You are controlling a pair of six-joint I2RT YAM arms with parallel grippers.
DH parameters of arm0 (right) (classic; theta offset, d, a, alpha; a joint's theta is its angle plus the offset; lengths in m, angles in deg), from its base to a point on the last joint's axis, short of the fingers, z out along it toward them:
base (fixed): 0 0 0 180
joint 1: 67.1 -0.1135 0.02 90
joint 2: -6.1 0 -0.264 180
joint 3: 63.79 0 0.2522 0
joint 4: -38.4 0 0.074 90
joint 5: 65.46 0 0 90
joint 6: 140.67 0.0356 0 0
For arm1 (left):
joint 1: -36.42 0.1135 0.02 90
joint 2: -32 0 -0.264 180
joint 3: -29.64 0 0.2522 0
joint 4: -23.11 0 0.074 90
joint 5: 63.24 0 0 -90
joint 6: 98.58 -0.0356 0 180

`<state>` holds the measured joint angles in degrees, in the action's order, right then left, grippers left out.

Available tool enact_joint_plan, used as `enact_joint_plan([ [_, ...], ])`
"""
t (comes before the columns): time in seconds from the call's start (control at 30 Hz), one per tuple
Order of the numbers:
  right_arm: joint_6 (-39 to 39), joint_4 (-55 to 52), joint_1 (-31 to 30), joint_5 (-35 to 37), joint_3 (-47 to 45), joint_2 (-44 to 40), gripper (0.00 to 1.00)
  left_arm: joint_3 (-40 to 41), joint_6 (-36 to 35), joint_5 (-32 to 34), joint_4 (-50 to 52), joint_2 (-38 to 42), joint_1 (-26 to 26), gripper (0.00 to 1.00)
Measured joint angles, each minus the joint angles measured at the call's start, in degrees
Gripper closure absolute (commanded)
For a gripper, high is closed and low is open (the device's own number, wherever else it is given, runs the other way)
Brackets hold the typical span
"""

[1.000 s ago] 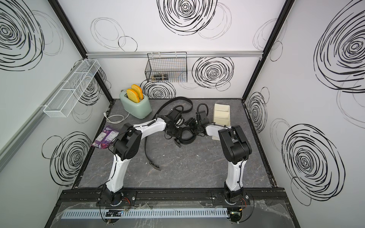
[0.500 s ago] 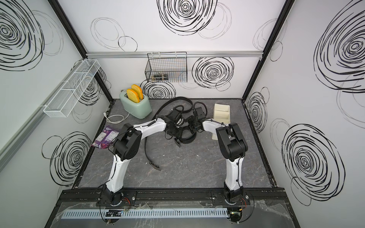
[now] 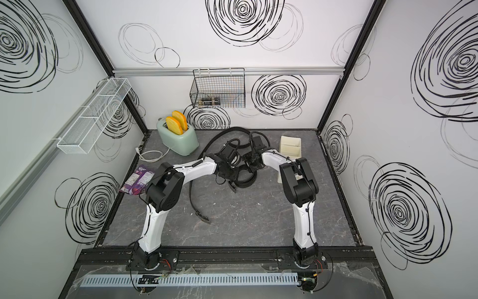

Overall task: Place the belts into the storage roll
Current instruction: Pick up the belt from the center of the board.

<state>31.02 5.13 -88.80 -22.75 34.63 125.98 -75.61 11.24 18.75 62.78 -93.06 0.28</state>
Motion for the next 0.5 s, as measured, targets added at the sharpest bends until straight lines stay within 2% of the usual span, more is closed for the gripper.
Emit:
enact_joint_plan([
  [0.37,-0.79,-9.18,-1.55,3.72,6.14,3.82,0.47,2.14,0.87,0.5,-1.75,1.4,-1.38,0.71],
  [0.43,-0.9,-10.95,-1.81,4.42,7.52,4.55,0.51,2.21,1.05,0.66,-1.7,1.51,-1.64,0.71],
  [0.5,-1.36,-13.09,-2.12,5.33,9.09,5.38,0.6,2.47,1.16,0.7,-1.73,1.66,-1.73,0.71],
])
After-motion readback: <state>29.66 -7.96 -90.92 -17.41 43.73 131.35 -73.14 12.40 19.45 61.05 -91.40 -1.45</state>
